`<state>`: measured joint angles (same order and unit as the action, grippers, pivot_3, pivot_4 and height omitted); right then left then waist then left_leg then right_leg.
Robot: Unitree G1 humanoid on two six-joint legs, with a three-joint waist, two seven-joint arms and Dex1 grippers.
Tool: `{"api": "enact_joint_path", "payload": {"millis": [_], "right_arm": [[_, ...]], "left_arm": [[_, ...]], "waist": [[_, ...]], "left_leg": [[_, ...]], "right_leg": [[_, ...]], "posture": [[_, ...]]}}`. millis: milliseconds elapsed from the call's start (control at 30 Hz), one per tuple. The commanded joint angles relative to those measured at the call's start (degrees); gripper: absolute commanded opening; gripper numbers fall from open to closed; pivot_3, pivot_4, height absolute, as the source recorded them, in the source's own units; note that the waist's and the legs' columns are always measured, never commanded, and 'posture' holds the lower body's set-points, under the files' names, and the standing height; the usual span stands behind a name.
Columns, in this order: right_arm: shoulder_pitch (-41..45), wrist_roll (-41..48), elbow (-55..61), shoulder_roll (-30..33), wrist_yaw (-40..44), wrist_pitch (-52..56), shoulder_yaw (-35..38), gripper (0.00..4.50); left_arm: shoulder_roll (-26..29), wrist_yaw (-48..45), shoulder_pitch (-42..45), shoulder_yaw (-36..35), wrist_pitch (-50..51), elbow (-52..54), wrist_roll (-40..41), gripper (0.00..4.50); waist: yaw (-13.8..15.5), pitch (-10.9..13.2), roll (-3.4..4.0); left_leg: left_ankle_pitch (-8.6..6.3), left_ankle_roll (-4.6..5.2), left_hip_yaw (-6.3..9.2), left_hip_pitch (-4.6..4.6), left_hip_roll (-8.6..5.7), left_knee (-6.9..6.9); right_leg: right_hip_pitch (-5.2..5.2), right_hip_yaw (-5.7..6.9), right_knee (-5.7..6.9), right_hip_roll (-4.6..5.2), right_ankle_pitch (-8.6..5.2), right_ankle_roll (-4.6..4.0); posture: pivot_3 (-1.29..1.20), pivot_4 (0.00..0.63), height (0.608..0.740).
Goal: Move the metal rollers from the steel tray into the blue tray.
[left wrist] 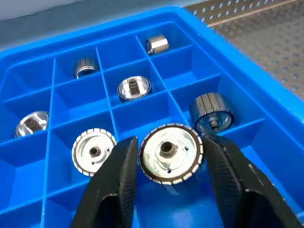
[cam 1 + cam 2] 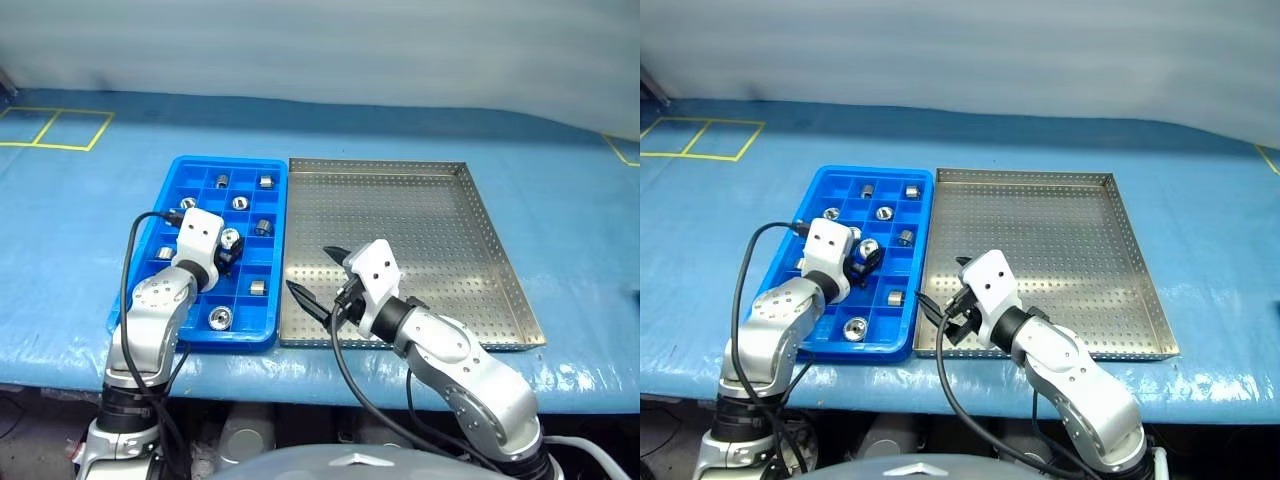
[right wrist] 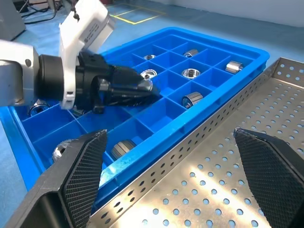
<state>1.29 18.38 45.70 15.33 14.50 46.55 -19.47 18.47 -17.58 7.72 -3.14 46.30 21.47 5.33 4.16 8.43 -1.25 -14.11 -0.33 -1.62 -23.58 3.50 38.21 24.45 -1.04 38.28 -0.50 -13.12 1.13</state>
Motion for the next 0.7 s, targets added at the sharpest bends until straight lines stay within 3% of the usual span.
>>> {"api": "enact_joint_path", "payload": {"millis": [33,100,400,700], "right_arm": [[-0.03,0.32,2.35,-0.38,-0.29,-1.12,0.68,4.5],[-0.08,0.41,2.49,-0.28,-0.18,-1.07,0.82,4.5],[0.23,0.65,3.05,0.83,0.58,-1.4,2.35,4.5],[-3.22,-0.42,4.29,2.8,-0.66,-2.3,7.6,4.5]], "left_arm": [[0.27,-0.18,0.04,-1.53,1.66,3.08,1.82,4.01],[0.23,-0.36,0.19,-2.36,1.99,4.39,2.77,4.43],[-0.21,-3.29,4.64,-7.72,-0.46,8.88,11.51,4.43],[3.44,-10.66,2.43,-2.67,-5.28,6.94,14.39,4.43]], "waist": [[0.02,0.0,0.0],[0.03,0.0,-0.01],[0.08,0.01,-0.02],[-0.57,0.01,-0.01]], "left_leg": [[0.0,0.0,0.0,0.0,0.0,0.0],[0.0,0.0,0.0,0.0,-0.01,0.0],[0.0,0.0,0.03,-0.02,0.0,0.0],[0.0,0.0,-0.01,-0.02,-0.01,-0.08]], "right_leg": [[0.0,0.0,0.0,0.0,0.0,0.0],[-0.01,0.0,0.0,0.01,0.0,0.0],[0.0,0.04,-0.01,0.0,0.0,-0.01],[0.0,0.01,-0.1,0.01,-0.02,-0.04]], "posture": [[0.21,0.15,0.74],[0.21,0.15,0.74],[0.22,0.15,0.74],[0.13,0.15,0.74]]}}
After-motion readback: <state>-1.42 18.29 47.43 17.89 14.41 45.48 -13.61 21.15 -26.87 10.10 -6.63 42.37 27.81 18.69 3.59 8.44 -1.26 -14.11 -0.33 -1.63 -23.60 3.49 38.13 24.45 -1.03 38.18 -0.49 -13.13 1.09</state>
